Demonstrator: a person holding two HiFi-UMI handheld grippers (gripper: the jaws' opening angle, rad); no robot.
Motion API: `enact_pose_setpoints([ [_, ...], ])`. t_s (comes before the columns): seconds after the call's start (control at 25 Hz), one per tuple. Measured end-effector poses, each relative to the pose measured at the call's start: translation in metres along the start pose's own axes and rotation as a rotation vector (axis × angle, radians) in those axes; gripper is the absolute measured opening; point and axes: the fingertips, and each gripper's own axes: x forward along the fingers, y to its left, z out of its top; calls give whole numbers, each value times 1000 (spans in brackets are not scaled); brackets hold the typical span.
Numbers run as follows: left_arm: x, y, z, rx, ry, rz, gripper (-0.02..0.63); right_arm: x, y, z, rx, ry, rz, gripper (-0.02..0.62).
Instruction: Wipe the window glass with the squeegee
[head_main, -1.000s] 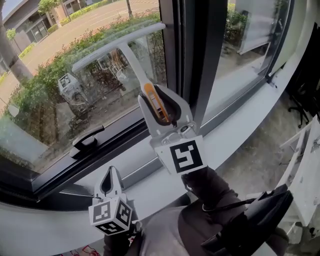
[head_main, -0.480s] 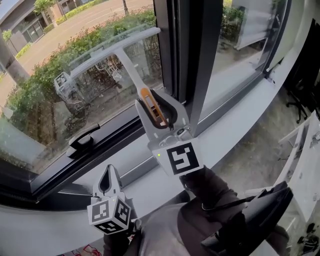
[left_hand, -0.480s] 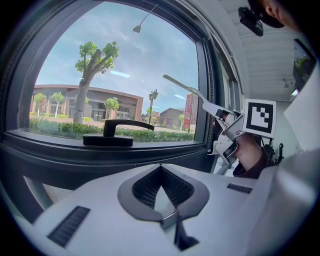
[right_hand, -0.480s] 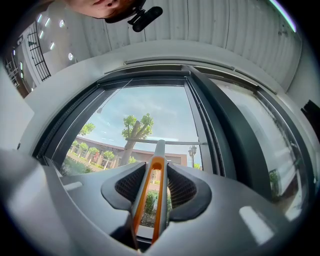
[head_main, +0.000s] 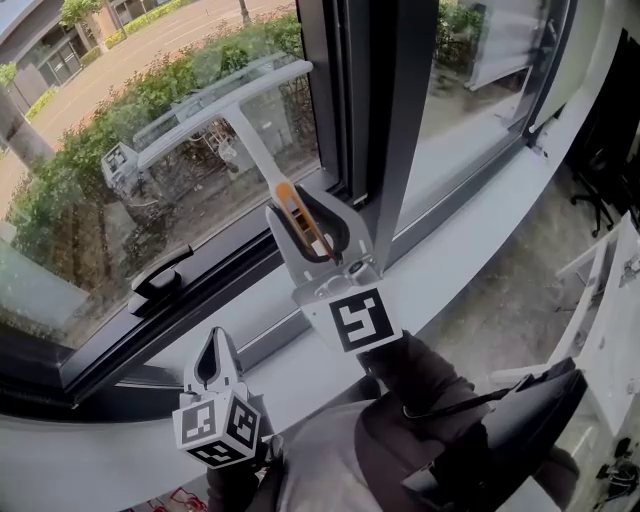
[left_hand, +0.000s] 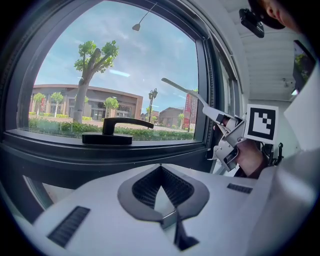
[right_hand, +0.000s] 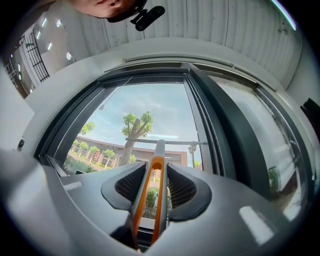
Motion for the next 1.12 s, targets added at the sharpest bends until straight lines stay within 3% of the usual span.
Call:
enact_pose_setpoints([
  [1.12,2,-4,-7,14,24,-9,0,-22,7,-44,36,88,6,130],
])
